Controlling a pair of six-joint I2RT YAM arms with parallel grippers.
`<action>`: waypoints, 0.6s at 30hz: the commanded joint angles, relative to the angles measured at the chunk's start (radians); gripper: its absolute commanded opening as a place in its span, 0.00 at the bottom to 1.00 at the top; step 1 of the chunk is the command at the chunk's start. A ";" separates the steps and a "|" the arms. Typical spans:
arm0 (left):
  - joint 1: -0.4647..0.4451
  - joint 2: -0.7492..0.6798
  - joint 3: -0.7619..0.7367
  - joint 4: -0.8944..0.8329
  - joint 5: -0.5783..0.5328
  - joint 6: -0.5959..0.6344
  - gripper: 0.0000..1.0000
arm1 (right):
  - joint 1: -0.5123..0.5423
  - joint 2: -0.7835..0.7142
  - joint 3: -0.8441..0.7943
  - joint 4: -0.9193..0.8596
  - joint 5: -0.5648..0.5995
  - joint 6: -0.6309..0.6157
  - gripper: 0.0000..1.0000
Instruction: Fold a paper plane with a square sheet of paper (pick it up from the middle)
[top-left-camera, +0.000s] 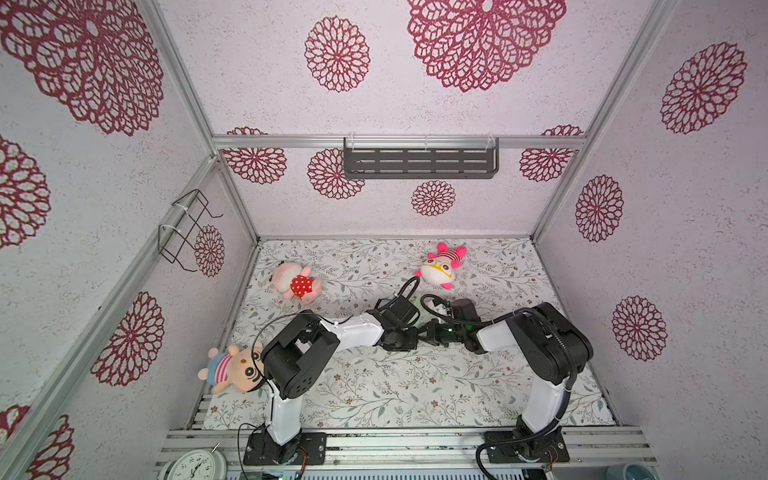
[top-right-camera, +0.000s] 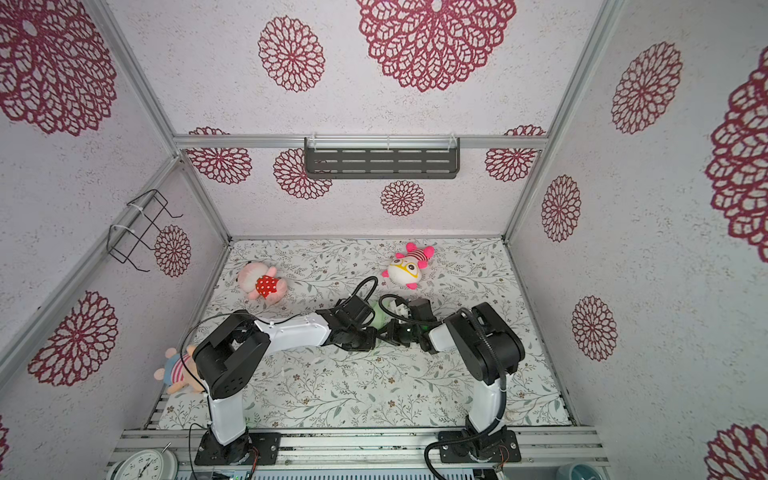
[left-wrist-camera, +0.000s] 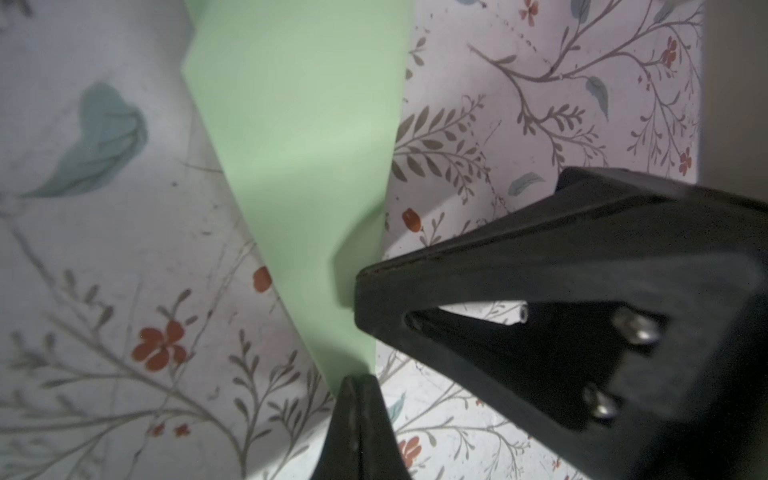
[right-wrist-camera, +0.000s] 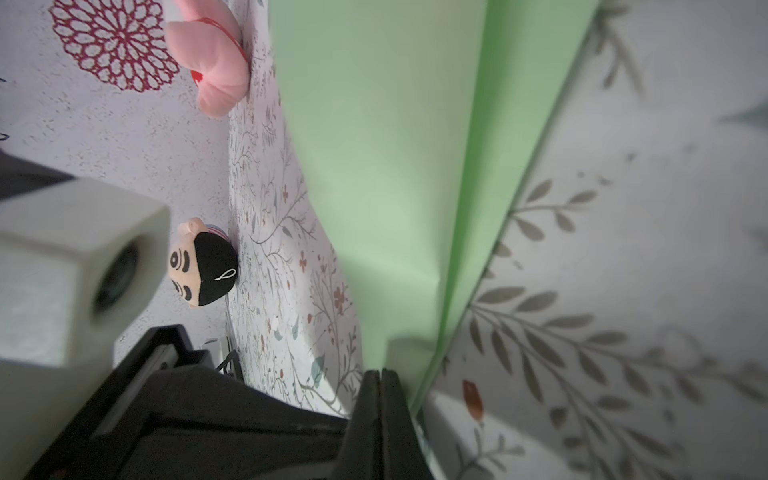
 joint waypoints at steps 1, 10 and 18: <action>-0.014 0.056 -0.039 -0.097 -0.044 -0.001 0.00 | 0.005 0.014 0.029 -0.044 -0.008 -0.065 0.04; -0.015 0.048 -0.070 -0.082 -0.034 -0.011 0.00 | -0.083 0.006 0.021 -0.032 0.077 -0.059 0.04; -0.014 0.050 -0.068 -0.081 -0.035 -0.007 0.00 | -0.069 -0.099 0.014 0.021 0.033 -0.094 0.05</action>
